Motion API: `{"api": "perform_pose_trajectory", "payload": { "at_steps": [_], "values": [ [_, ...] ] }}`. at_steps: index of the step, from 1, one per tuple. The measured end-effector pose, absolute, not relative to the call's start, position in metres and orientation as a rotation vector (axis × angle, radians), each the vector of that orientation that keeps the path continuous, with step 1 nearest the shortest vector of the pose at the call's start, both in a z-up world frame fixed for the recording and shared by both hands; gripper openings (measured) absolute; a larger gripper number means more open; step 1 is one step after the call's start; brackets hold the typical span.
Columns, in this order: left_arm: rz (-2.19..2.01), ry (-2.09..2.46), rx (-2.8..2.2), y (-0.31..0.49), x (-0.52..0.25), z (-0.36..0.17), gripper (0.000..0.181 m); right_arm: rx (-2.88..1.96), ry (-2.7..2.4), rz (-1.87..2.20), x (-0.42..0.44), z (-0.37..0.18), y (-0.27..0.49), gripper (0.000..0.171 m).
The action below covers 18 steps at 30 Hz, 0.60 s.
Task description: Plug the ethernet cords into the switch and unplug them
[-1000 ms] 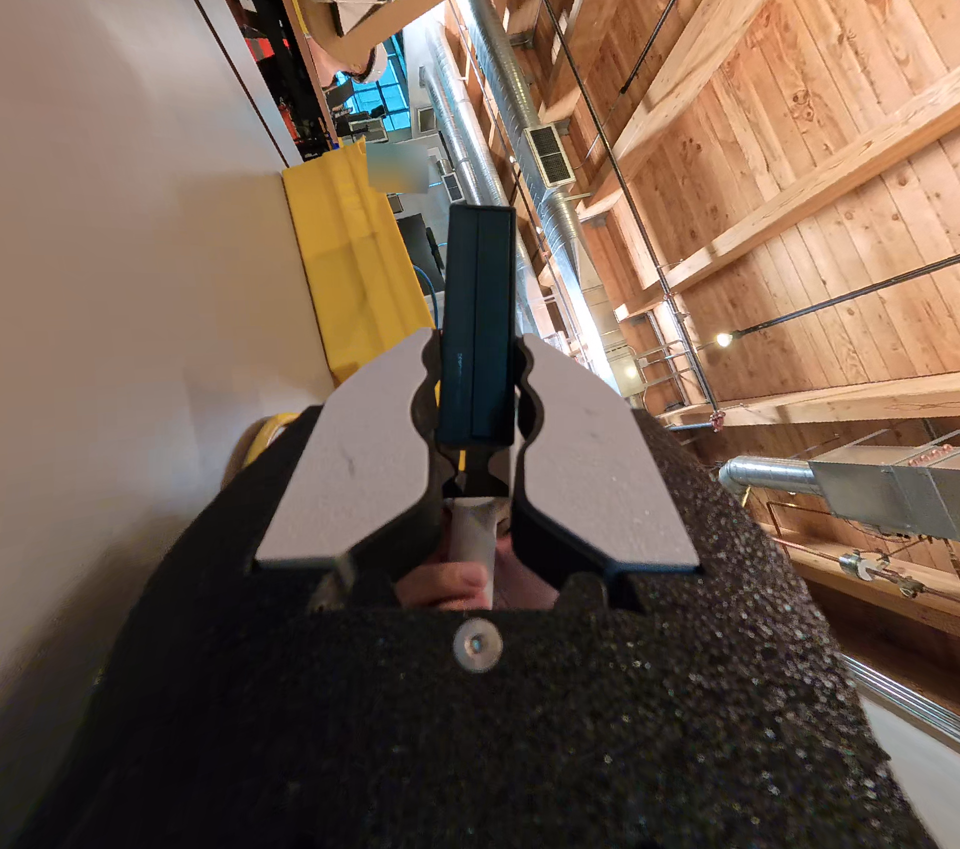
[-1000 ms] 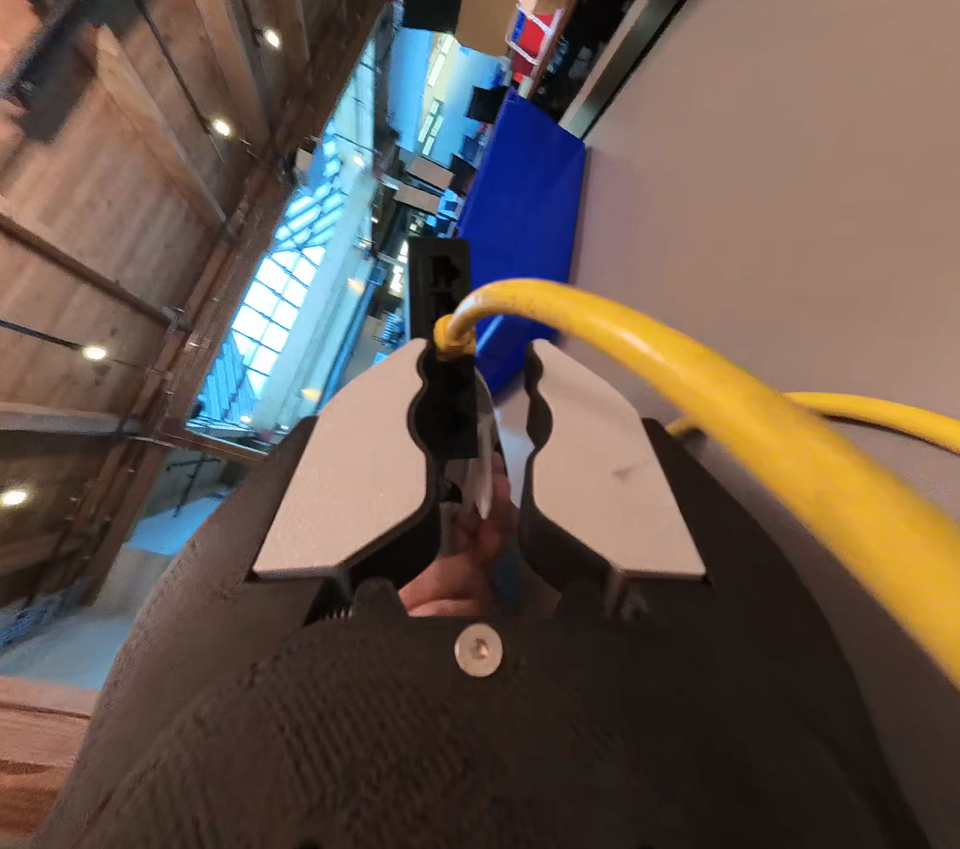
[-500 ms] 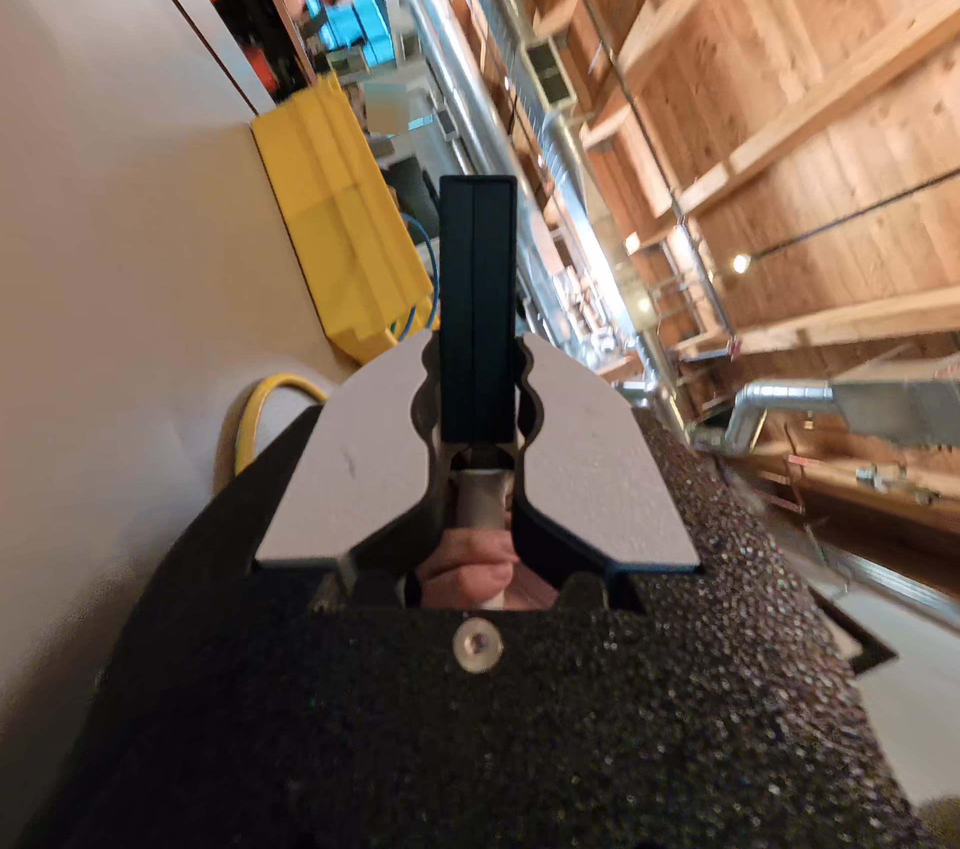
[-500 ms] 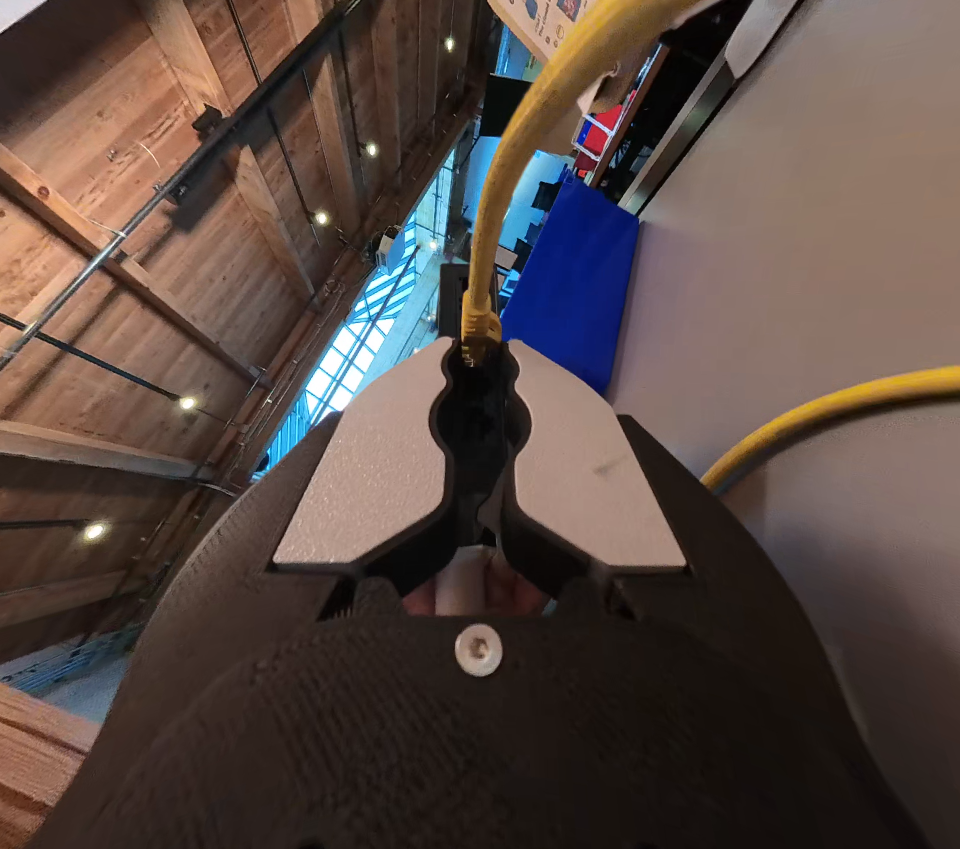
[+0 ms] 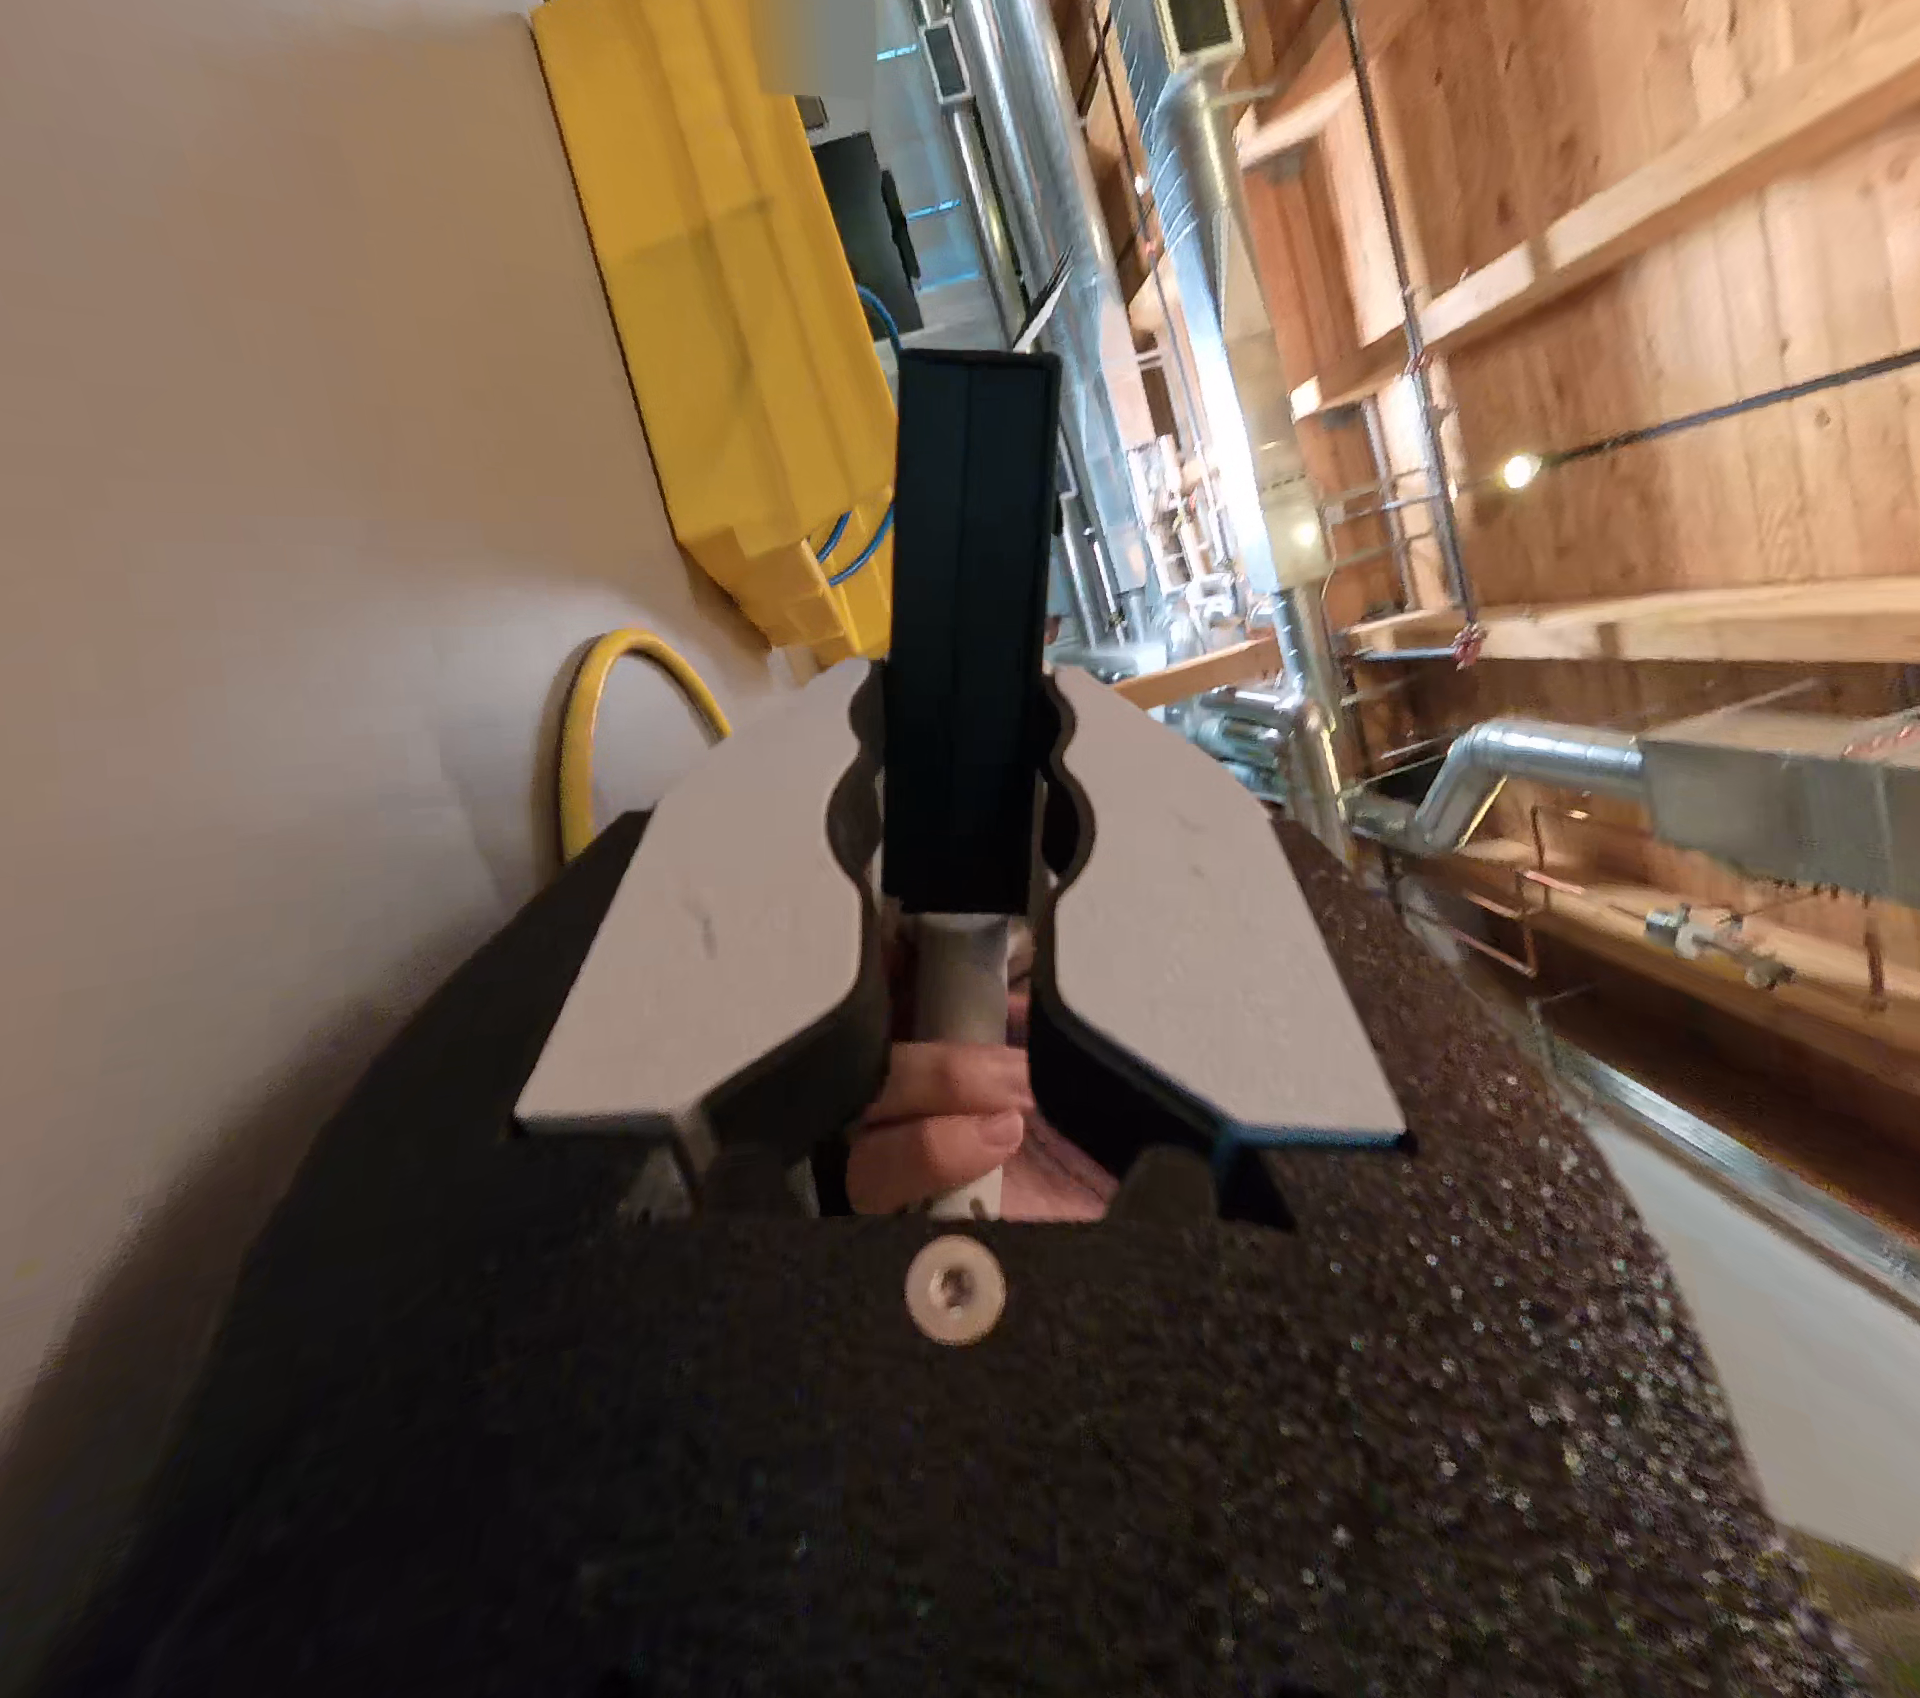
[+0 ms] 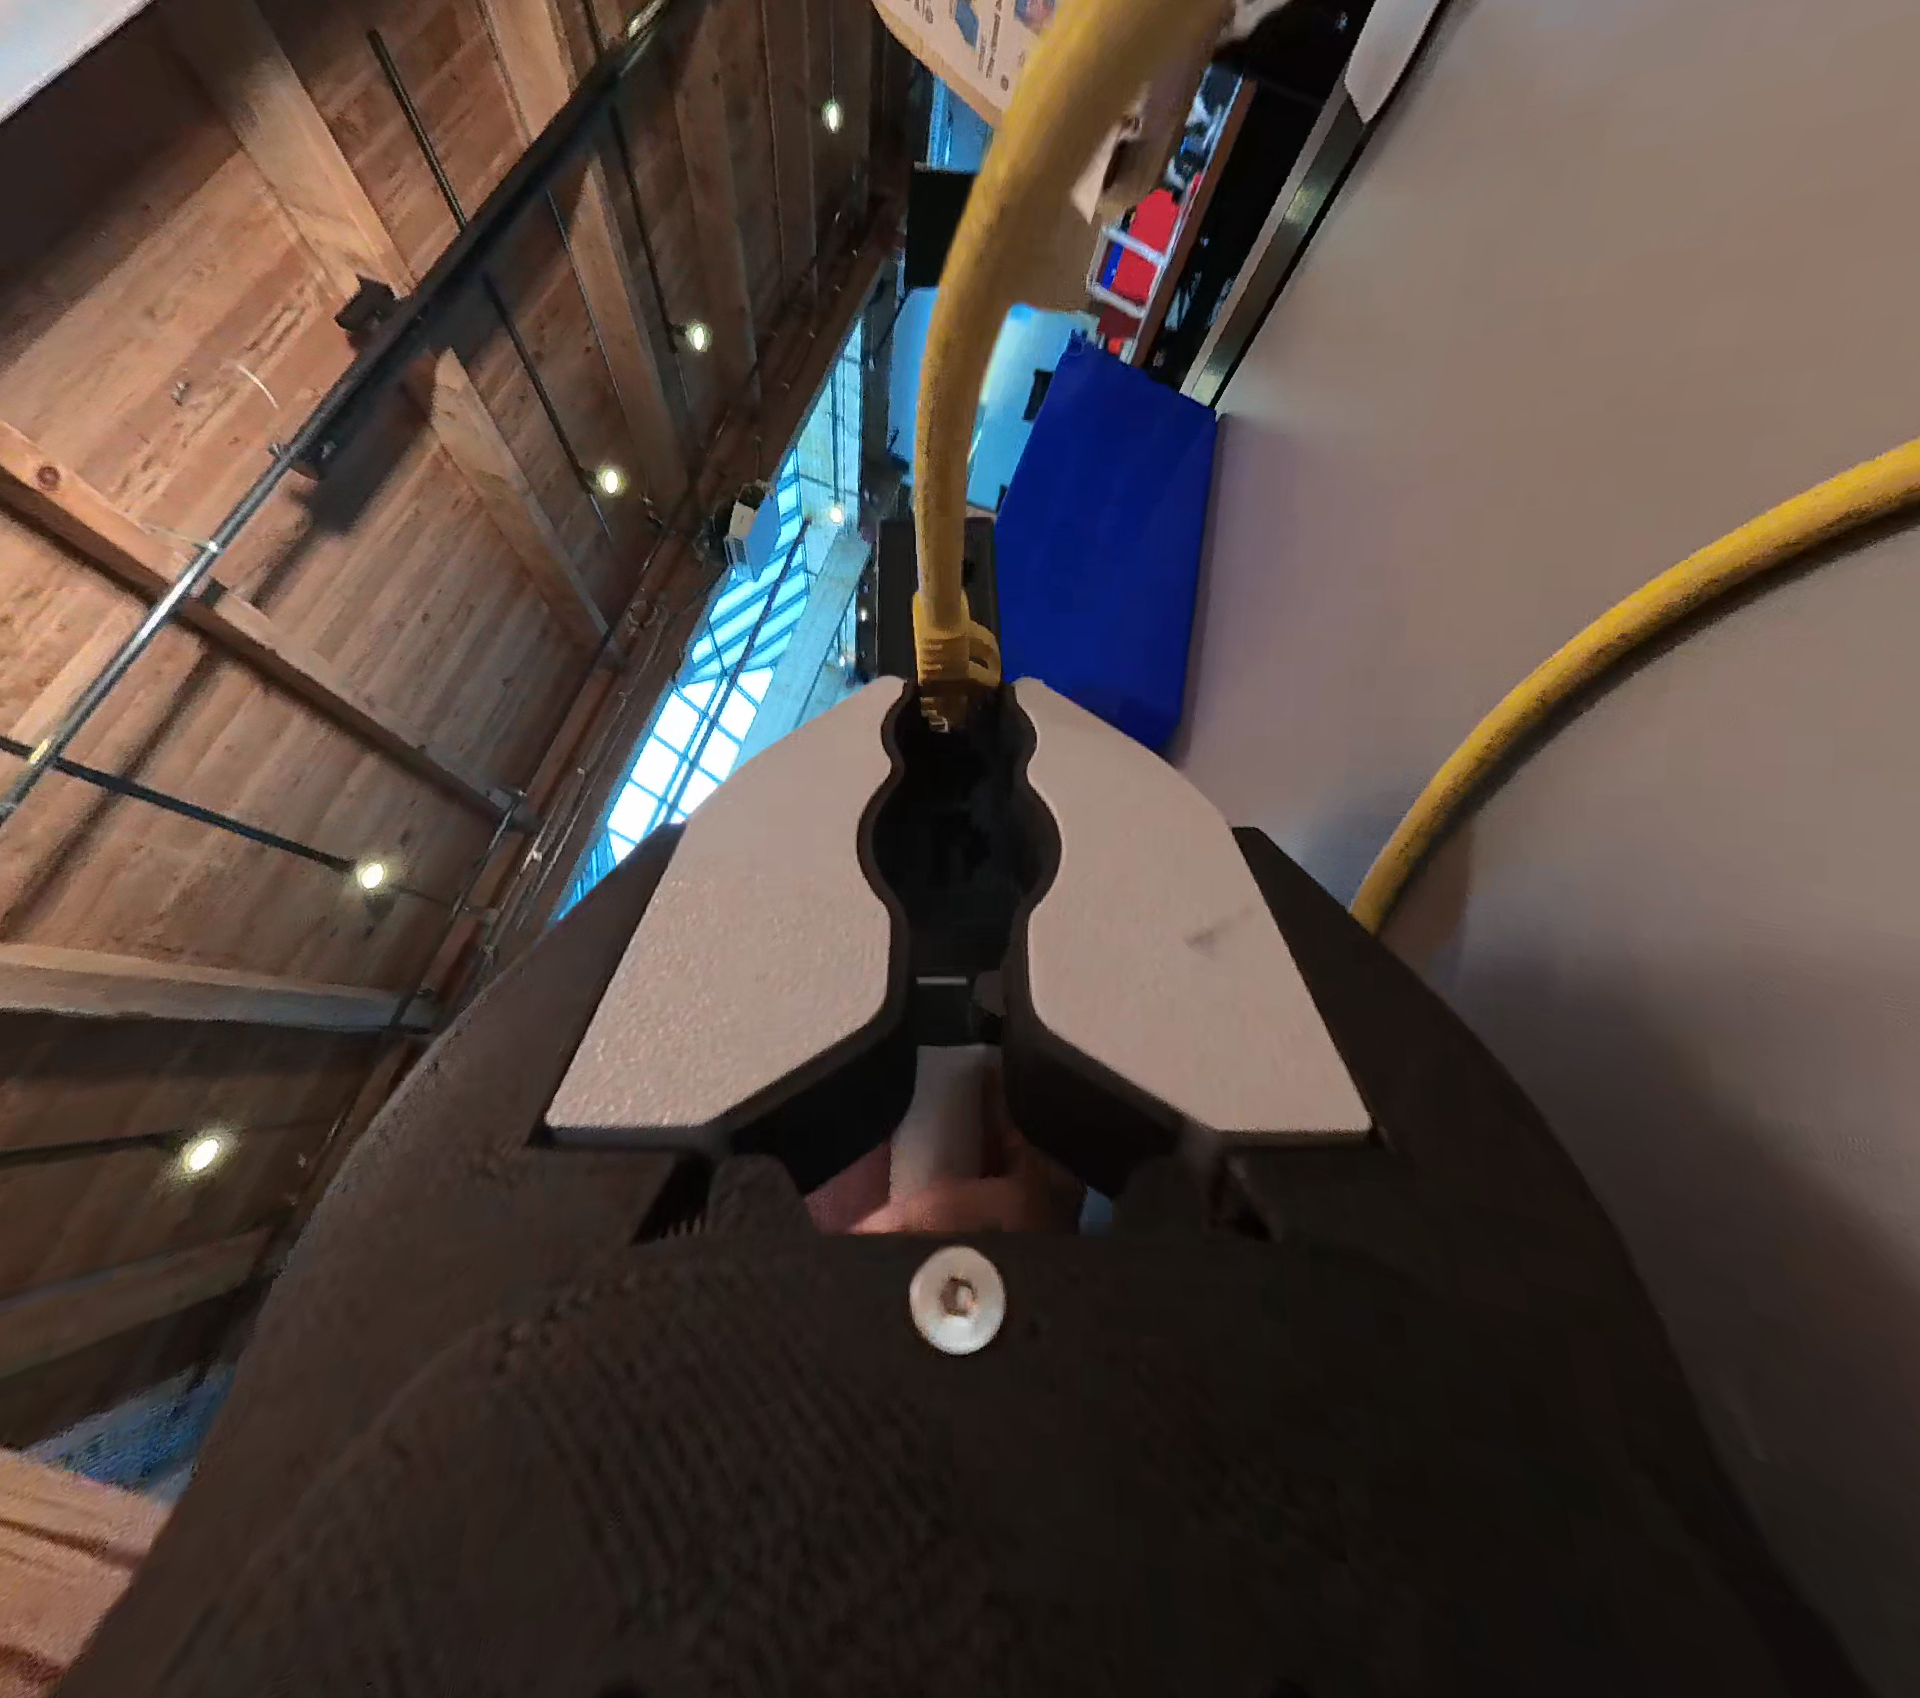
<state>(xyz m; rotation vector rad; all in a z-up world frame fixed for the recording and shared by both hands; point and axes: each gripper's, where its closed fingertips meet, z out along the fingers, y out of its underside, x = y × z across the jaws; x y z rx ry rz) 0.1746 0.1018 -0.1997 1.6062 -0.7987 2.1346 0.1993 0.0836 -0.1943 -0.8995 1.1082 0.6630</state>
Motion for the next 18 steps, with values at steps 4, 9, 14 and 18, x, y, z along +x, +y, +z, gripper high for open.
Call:
{"api": "perform_pose_trajectory", "payload": {
  "at_steps": [4,9,14,18],
  "values": [
    [2.139,-0.682,1.629,0.101,0.176,-0.203,0.027,-0.857,1.150,0.633,0.200,-0.197,0.082,0.014],
    [2.162,-0.640,1.639,0.103,0.176,-0.202,0.026,-0.848,1.146,0.609,0.199,-0.196,0.082,0.015],
    [2.186,-0.663,1.621,0.097,0.175,-0.199,0.027,-0.812,1.137,0.558,0.202,-0.192,0.080,0.015],
    [2.178,-0.710,1.615,0.092,0.174,-0.199,0.027,-0.825,1.123,0.544,0.204,-0.192,0.077,0.014]
  ]
}}
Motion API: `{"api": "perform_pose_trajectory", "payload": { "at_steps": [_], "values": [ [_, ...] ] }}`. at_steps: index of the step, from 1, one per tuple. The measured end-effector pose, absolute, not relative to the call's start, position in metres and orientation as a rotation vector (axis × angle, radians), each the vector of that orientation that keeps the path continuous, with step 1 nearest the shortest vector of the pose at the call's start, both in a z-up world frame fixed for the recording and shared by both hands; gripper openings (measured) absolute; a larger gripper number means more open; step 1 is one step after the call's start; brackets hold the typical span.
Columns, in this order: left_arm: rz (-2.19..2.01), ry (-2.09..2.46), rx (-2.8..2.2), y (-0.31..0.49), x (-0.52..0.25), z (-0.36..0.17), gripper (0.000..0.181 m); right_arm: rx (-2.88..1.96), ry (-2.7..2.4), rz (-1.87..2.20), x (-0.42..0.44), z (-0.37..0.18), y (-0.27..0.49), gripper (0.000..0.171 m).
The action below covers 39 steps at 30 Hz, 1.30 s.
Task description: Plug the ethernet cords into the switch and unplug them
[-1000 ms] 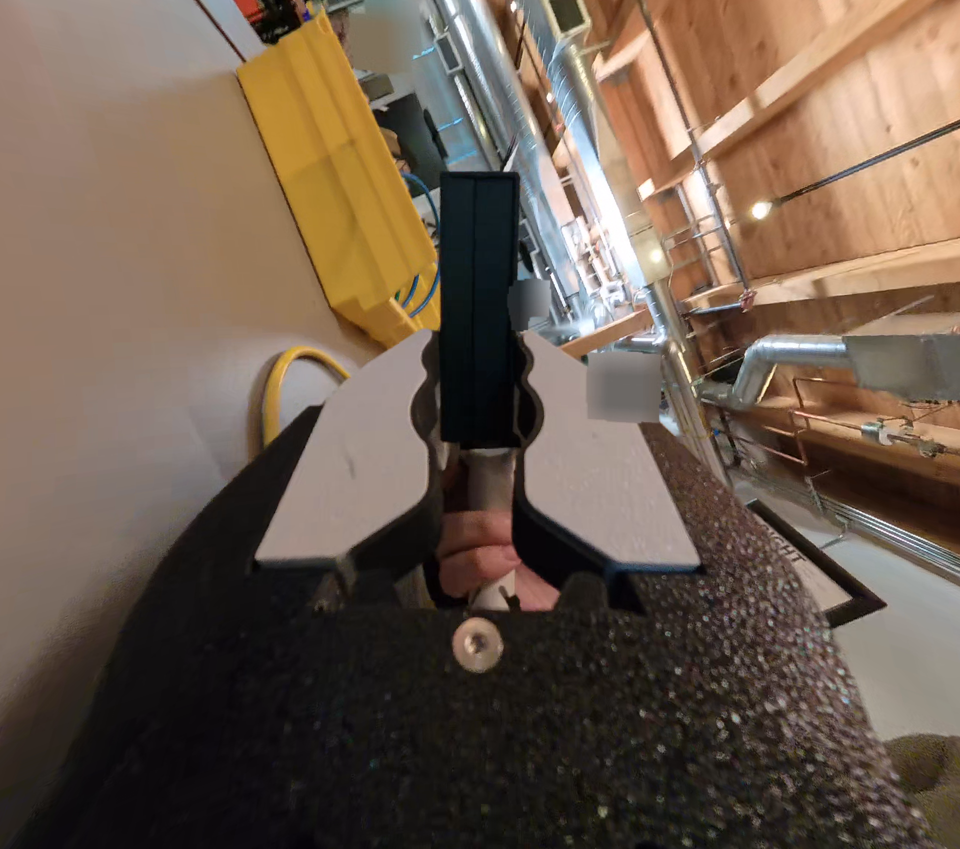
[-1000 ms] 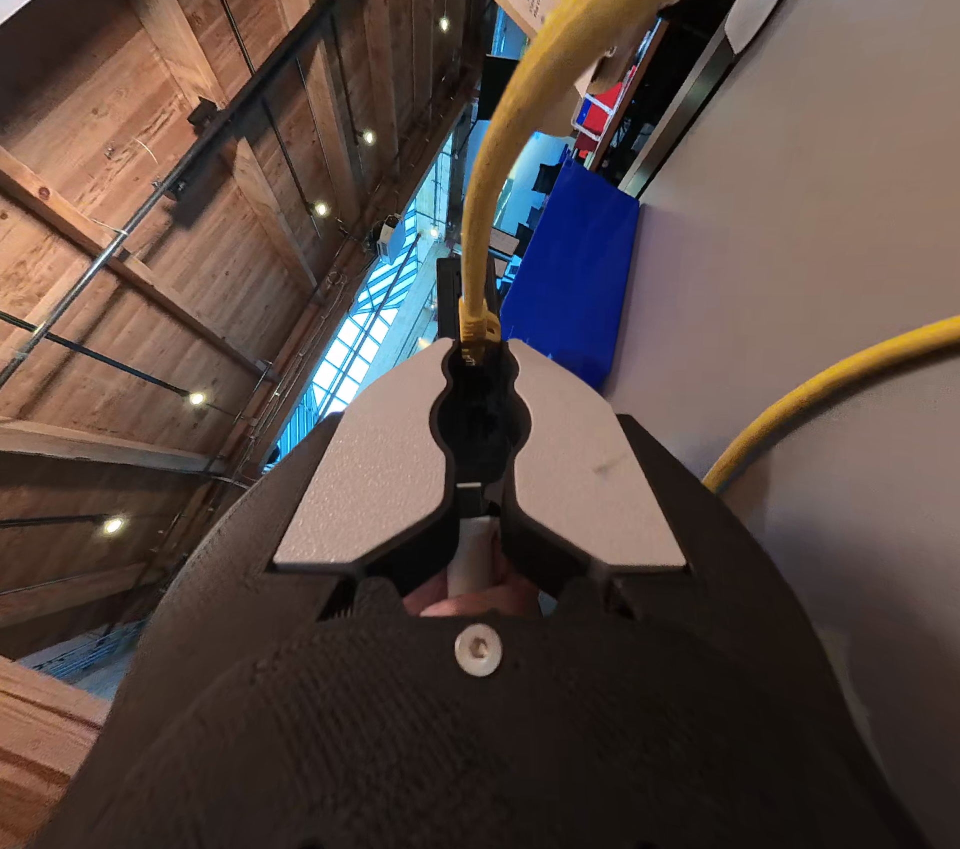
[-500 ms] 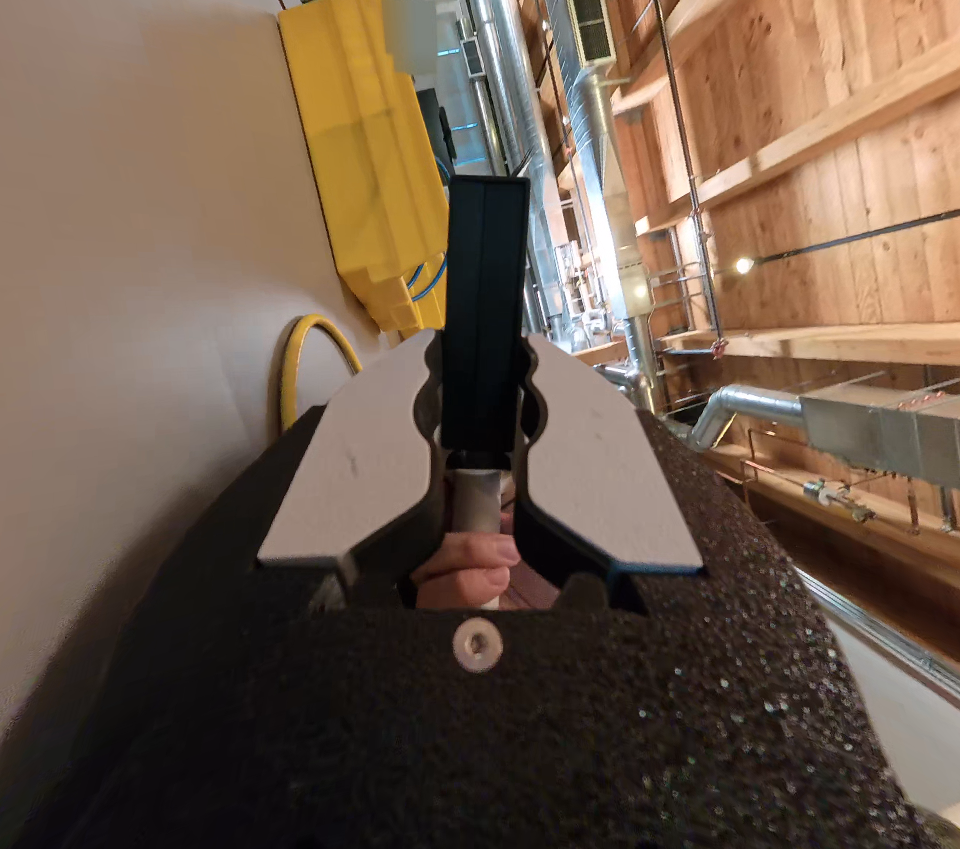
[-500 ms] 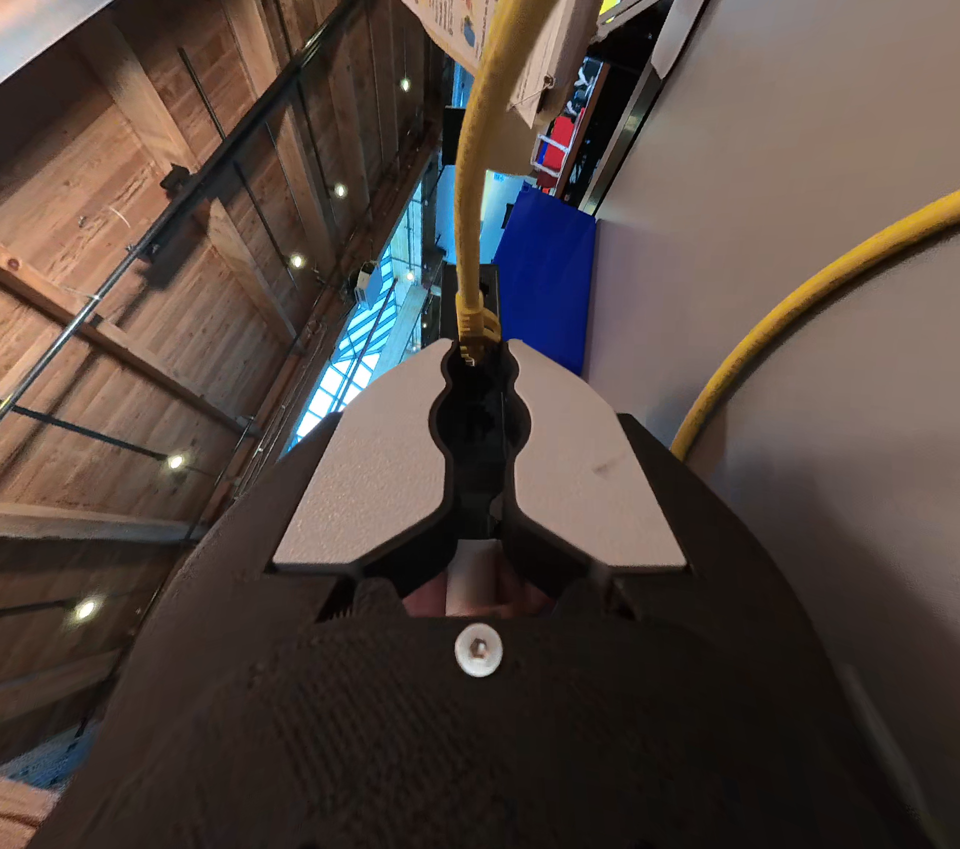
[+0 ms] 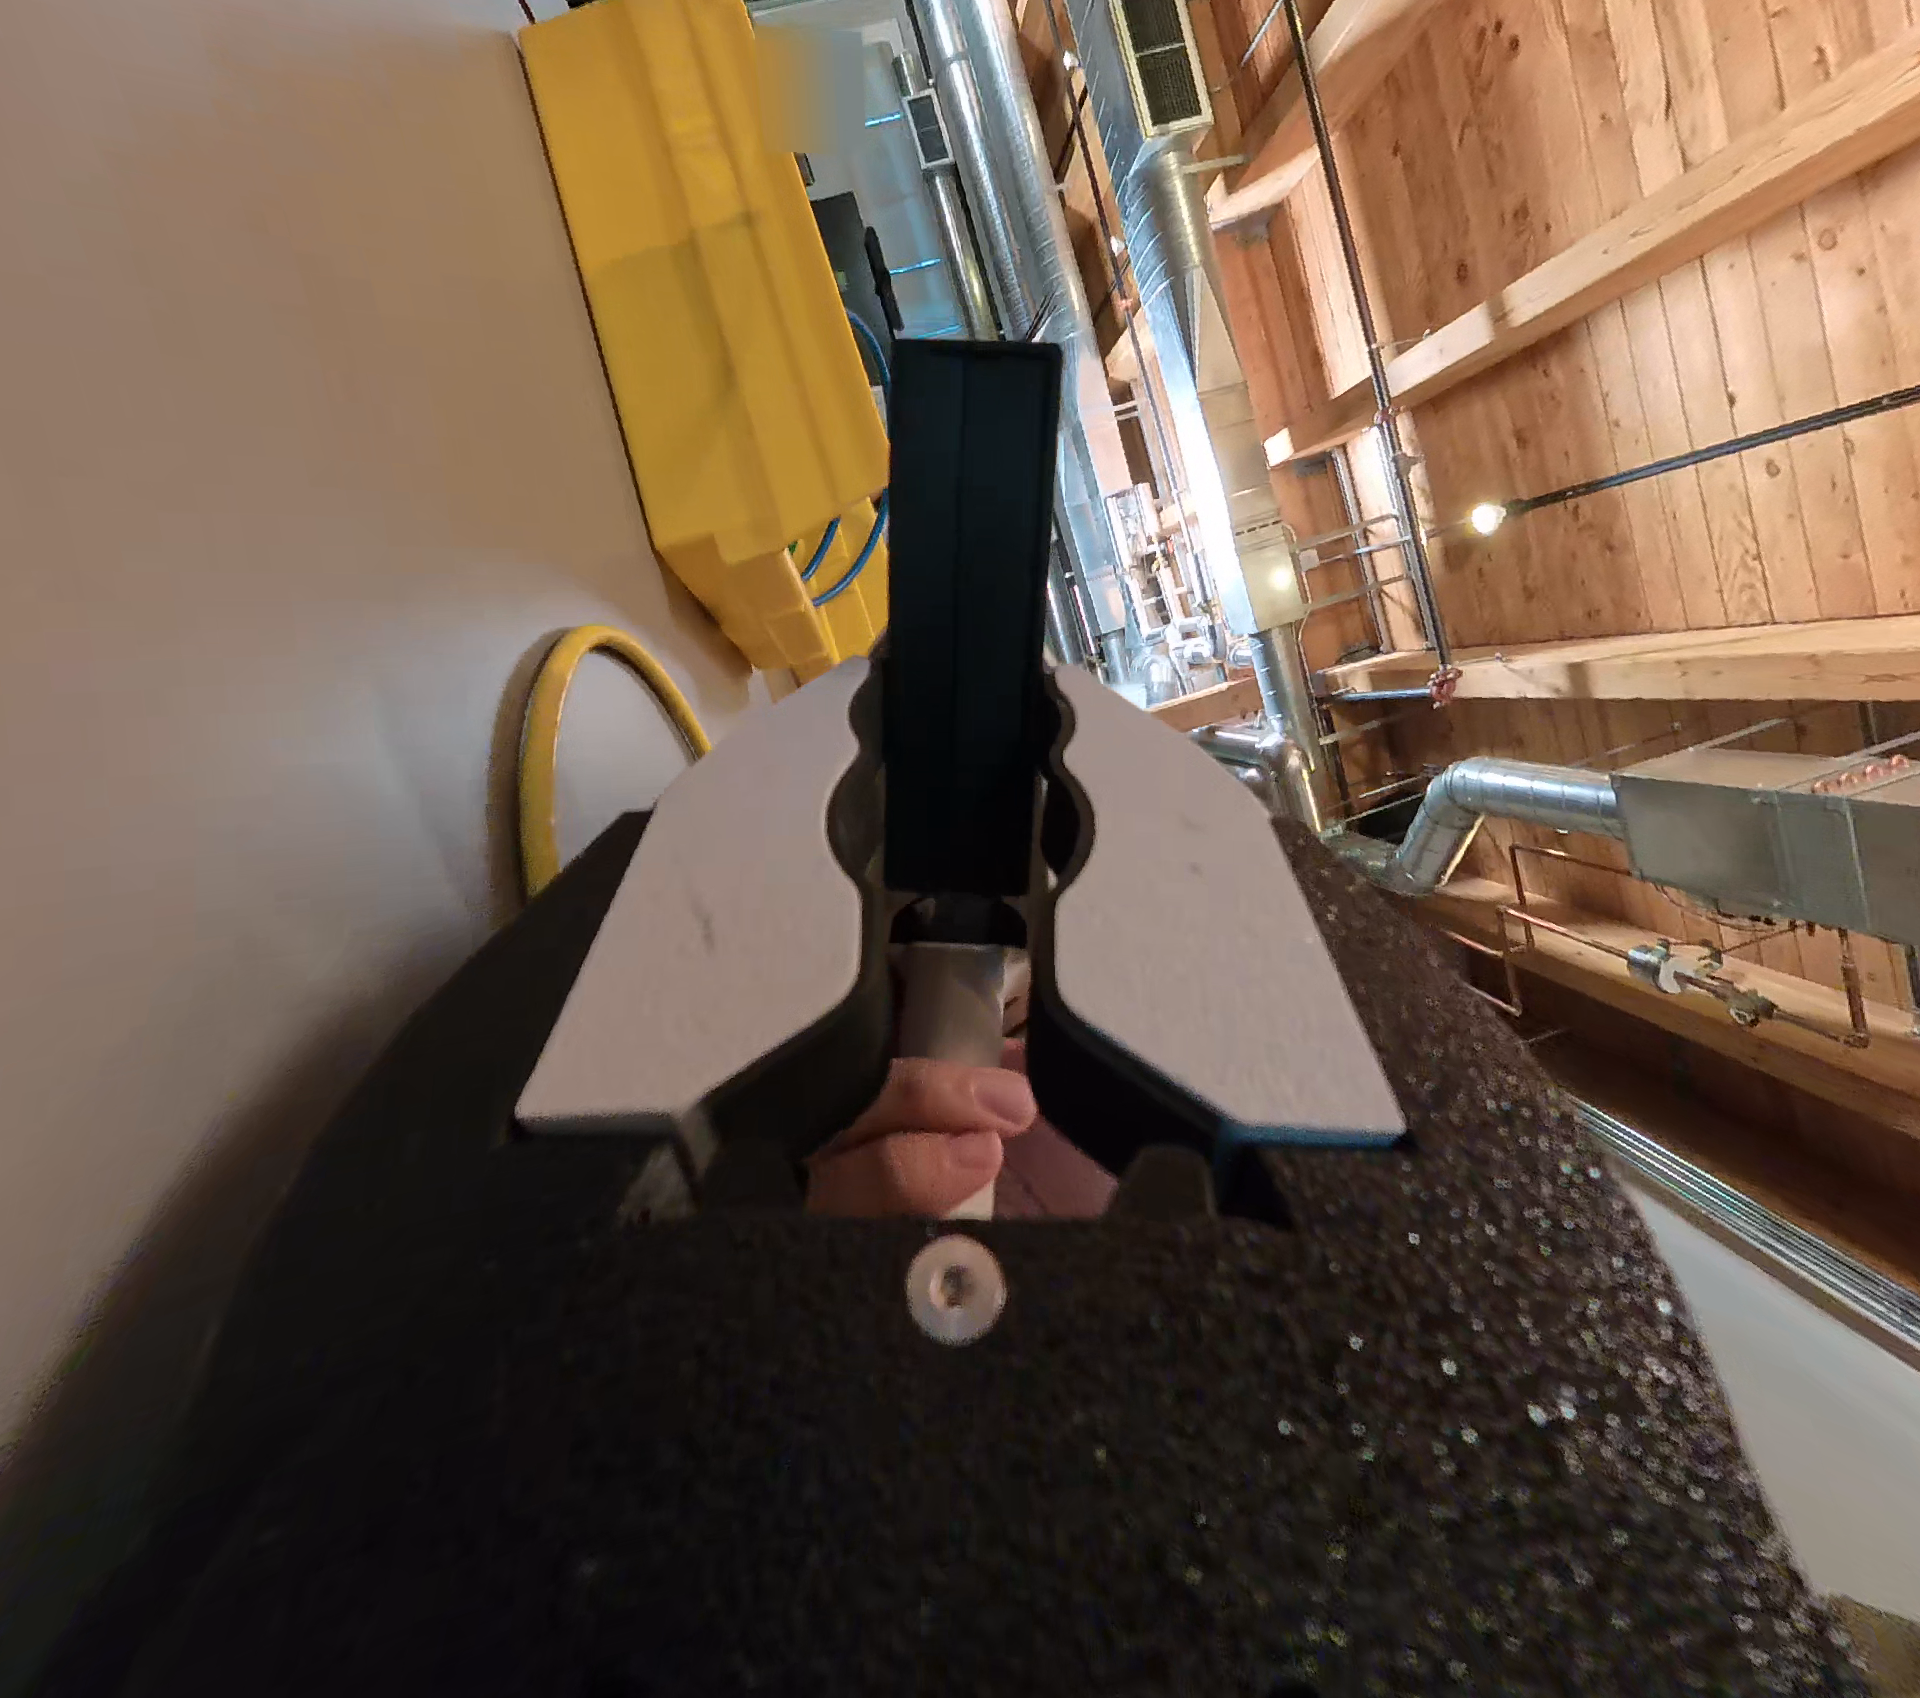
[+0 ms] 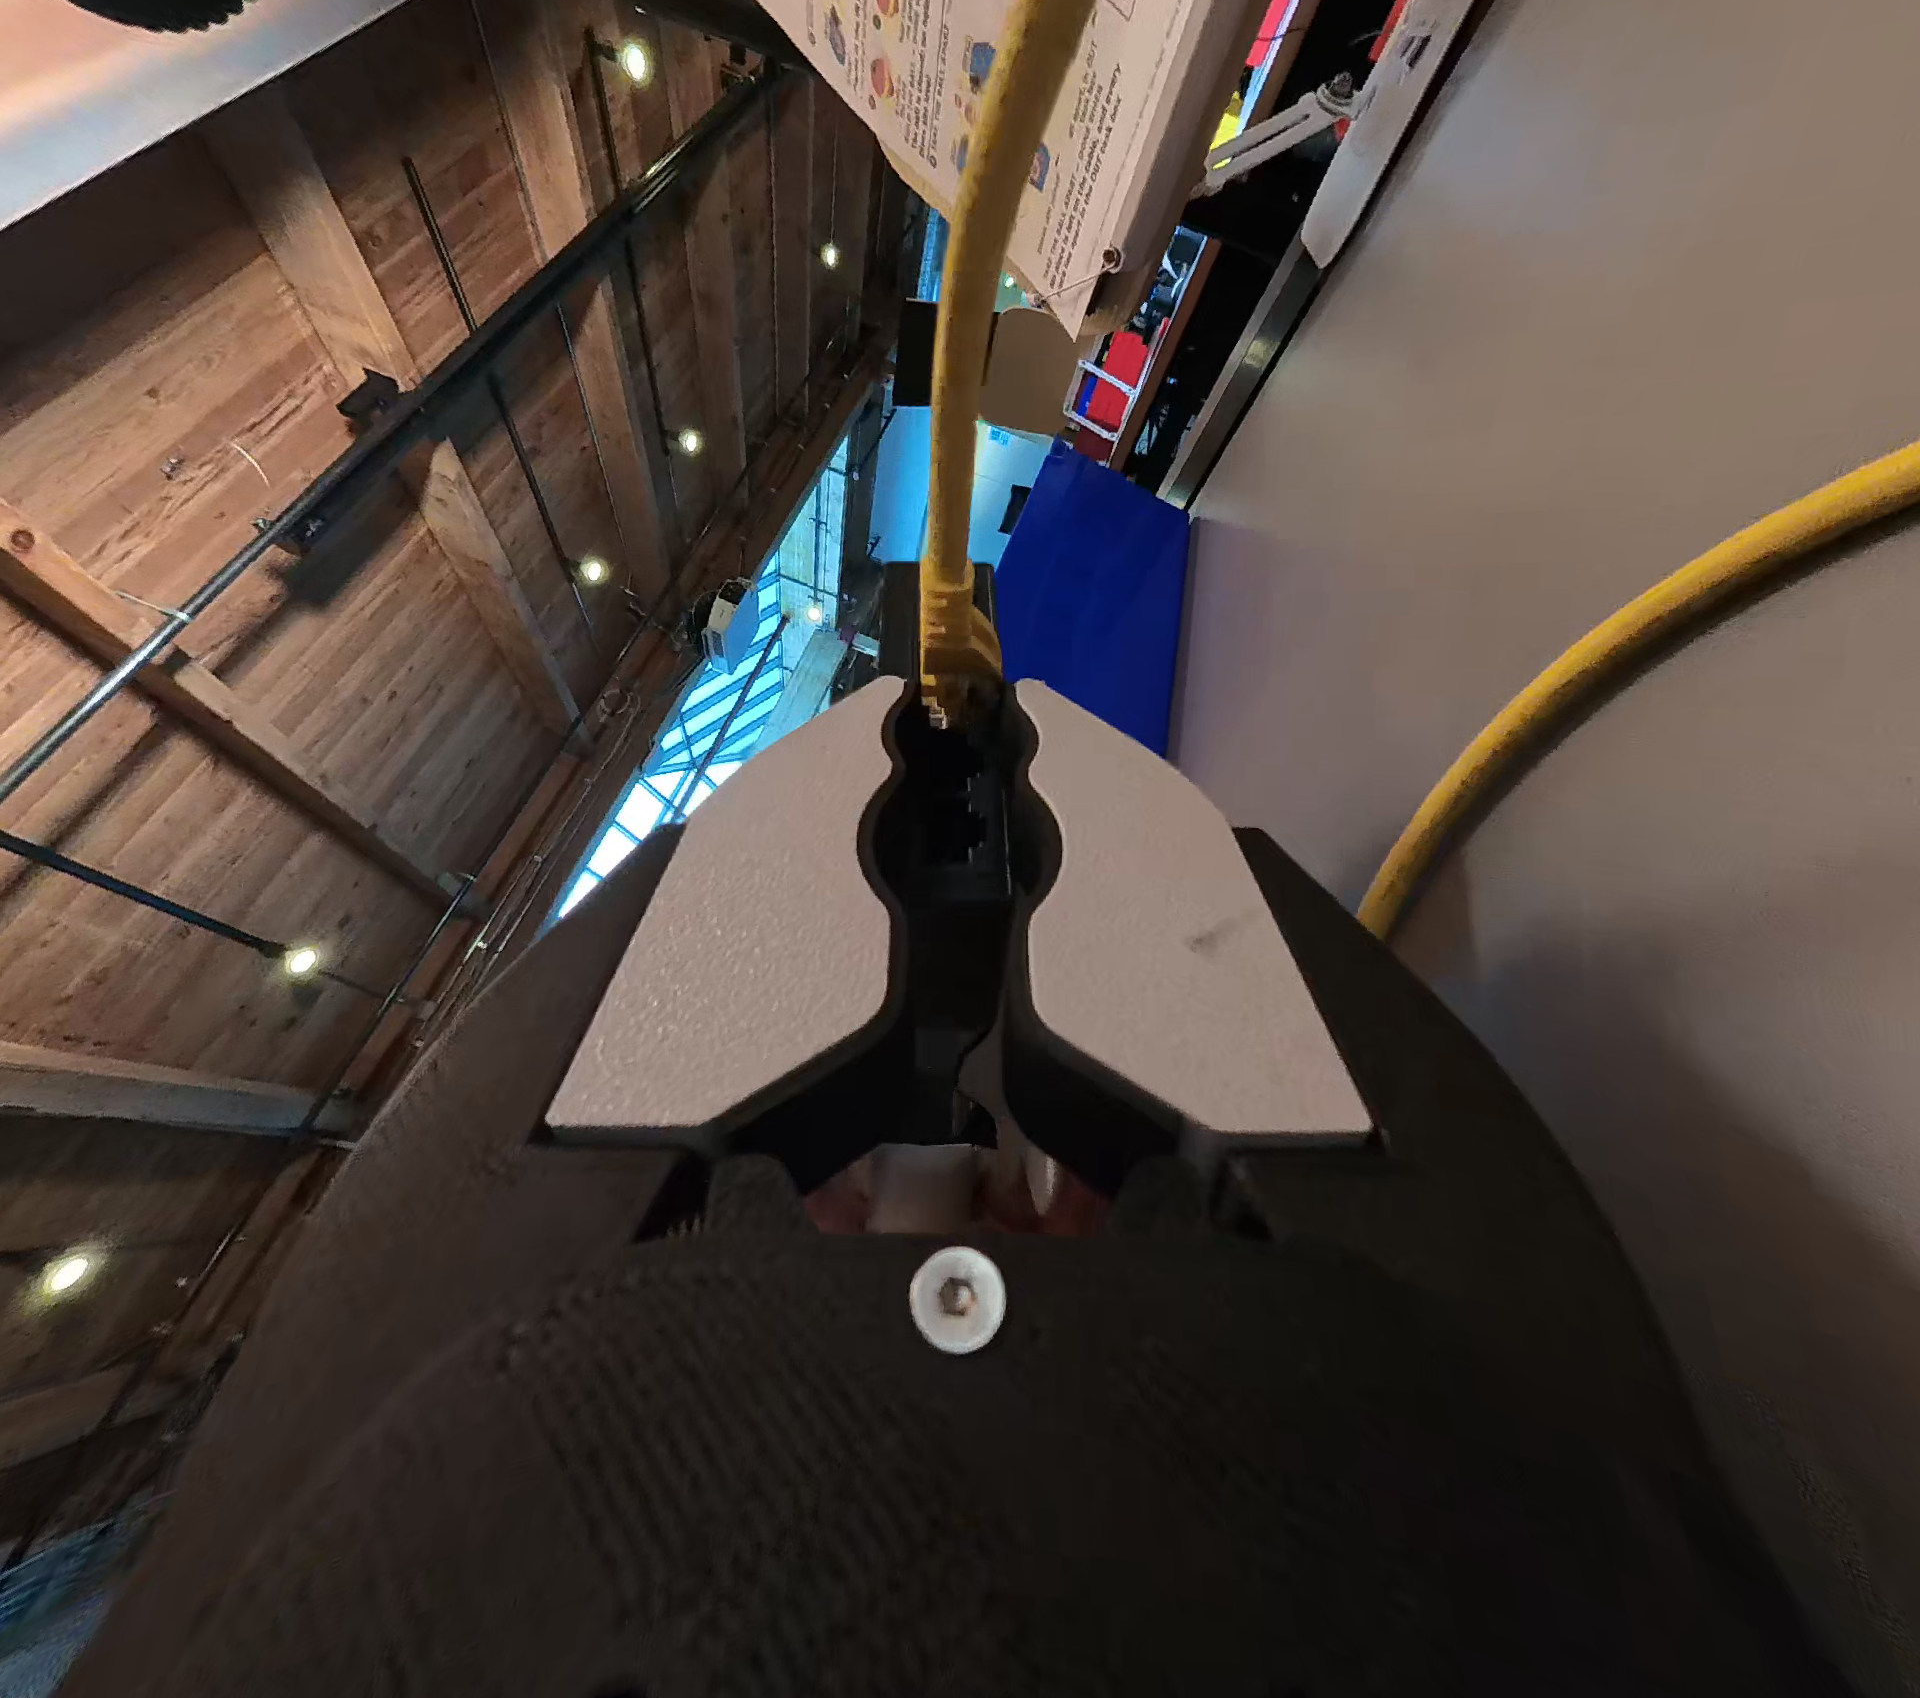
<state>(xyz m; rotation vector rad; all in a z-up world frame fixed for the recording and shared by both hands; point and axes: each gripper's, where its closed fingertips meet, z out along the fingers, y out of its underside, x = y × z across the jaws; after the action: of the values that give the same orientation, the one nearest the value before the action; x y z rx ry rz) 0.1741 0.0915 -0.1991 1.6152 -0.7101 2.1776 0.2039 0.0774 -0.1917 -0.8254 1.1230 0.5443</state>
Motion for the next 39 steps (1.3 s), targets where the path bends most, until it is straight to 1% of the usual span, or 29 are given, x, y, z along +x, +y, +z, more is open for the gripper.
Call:
{"api": "perform_pose_trajectory", "payload": {
  "at_steps": [12,19,27,39],
  "values": [
    [2.166,-0.721,1.573,0.0855,0.1721,-0.1975,0.027,-0.844,1.083,0.549,0.2044,-0.1870,0.0758,0.015],
    [2.198,-0.830,1.573,0.0862,0.1716,-0.1957,0.027,-0.789,1.083,0.616,0.2034,-0.1870,0.0756,0.014],
    [2.181,-0.782,1.614,0.0849,0.1729,-0.2016,0.027,-0.816,1.105,0.587,0.2057,-0.1931,0.0756,0.014],
    [2.242,-0.741,1.625,0.0941,0.1747,-0.1970,0.026,-0.847,1.080,0.587,0.2047,-0.1898,0.0806,0.014]
  ]
}}
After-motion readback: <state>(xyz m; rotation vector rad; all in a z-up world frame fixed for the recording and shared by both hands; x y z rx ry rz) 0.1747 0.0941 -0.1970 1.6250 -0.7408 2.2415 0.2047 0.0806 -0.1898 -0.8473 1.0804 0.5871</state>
